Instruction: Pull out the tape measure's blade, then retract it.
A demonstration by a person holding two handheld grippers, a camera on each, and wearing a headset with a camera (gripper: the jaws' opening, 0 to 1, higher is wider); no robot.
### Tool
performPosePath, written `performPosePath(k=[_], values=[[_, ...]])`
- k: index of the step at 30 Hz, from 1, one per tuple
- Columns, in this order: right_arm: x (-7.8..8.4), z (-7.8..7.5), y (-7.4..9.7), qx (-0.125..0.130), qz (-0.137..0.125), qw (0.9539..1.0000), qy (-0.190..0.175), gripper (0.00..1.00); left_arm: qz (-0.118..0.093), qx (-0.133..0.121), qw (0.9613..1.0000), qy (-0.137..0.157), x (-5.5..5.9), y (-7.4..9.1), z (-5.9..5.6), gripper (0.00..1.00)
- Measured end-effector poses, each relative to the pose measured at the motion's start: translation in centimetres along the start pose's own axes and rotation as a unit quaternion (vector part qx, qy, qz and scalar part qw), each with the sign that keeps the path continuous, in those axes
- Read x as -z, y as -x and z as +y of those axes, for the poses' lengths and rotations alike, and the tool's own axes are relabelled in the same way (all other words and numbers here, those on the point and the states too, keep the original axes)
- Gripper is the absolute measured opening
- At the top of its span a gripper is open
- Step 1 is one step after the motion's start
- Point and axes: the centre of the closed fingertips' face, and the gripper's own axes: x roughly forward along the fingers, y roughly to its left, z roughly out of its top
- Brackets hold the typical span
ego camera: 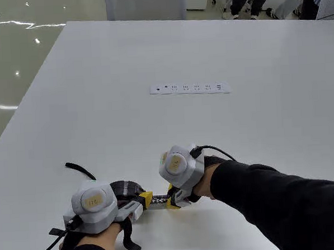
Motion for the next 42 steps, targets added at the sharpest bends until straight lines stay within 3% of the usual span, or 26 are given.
performPosePath(k=[42], values=[[-1.9,0.2,-1.0,0.002,-0.031,0.9995,-0.005,0.09,0.001,0.003,1.0,0.003,0.0,0.0,0.2,0.63]])
